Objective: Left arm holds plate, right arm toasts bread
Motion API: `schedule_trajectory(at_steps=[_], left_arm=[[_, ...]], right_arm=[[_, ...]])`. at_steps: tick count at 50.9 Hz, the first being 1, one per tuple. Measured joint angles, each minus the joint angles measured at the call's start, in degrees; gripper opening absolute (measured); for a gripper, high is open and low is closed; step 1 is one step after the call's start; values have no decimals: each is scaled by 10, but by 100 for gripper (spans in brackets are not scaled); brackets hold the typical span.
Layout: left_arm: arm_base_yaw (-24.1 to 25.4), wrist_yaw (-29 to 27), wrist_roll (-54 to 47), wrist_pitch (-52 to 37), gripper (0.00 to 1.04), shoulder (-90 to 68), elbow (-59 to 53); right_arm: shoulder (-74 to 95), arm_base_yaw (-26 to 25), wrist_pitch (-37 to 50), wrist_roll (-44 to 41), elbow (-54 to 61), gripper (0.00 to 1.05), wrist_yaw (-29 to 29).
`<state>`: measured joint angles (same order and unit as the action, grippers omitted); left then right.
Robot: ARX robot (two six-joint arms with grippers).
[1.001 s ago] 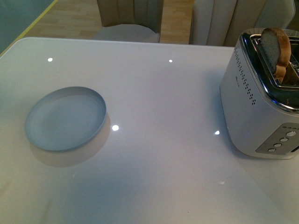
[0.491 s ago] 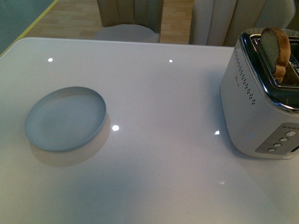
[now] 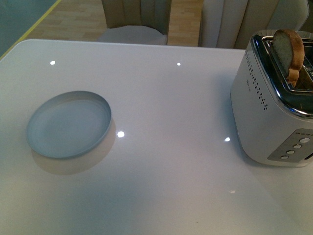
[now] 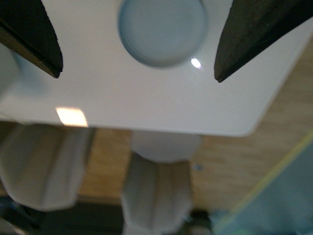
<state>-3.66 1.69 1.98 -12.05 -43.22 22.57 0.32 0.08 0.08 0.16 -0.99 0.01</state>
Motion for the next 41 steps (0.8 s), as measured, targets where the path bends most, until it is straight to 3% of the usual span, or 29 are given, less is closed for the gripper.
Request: schedule_trajectory(at_steps=[7,26,41], left_arm=[[31,-19,-9,-121,64,34,-71],[35,-17,-13,-119,3,116,-151],[35,-17,-14,-76,3,199,-190]], right_arm=[[0,0,0,0,0,96,0],[0,0,0,0,0,96,0],[0,0,0,0,0,96,0]])
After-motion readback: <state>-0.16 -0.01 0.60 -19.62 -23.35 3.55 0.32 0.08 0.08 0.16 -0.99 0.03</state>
